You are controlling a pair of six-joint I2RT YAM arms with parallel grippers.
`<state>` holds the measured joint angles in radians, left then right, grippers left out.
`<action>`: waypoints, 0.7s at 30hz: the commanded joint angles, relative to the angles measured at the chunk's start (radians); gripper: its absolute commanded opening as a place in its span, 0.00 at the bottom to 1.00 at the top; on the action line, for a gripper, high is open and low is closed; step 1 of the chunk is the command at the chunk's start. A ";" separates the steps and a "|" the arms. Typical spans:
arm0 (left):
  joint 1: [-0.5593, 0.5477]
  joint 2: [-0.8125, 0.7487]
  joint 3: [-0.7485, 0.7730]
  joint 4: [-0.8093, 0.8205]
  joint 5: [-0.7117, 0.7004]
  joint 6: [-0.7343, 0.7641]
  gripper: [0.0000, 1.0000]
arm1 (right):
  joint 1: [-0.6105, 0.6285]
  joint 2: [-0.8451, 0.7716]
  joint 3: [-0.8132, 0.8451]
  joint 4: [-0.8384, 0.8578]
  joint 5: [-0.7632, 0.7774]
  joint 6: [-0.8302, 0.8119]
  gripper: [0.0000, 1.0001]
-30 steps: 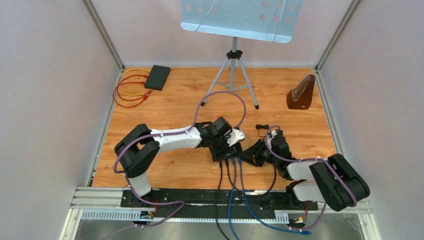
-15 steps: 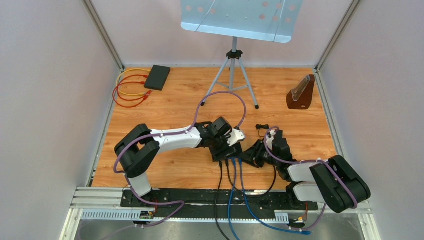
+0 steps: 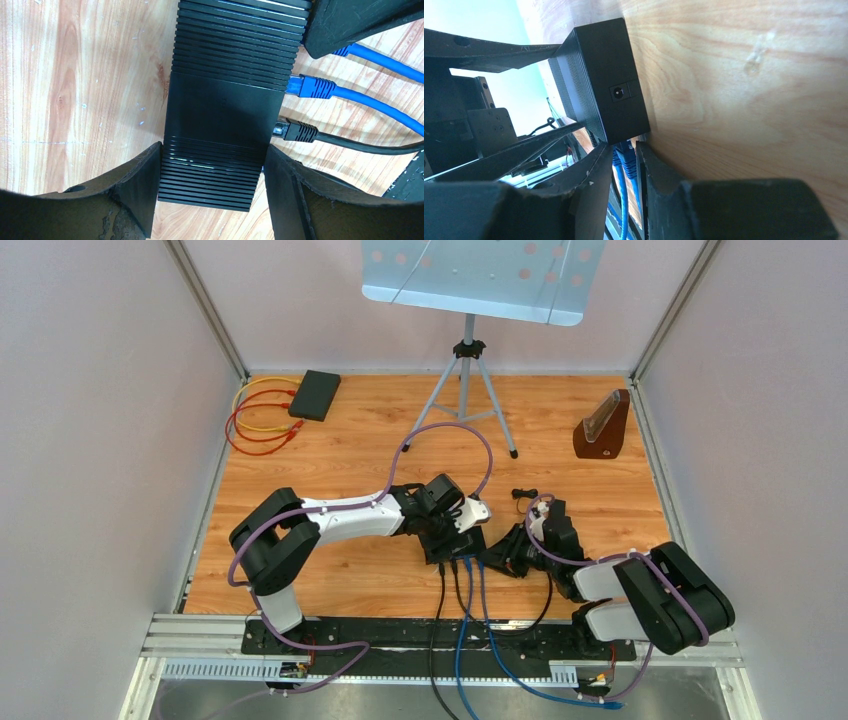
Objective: Pull the plug from the switch port
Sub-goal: Pull the connector from the switch port.
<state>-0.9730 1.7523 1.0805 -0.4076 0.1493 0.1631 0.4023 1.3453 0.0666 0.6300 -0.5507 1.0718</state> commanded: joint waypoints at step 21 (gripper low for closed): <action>-0.013 0.046 -0.002 -0.026 0.012 -0.004 0.61 | 0.002 0.071 0.110 -0.163 -0.249 -0.173 0.00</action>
<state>-0.9707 1.7523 1.0817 -0.4229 0.1448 0.1623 0.3866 1.3884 0.1158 0.5976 -0.6365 1.0111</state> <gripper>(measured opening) 0.752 0.048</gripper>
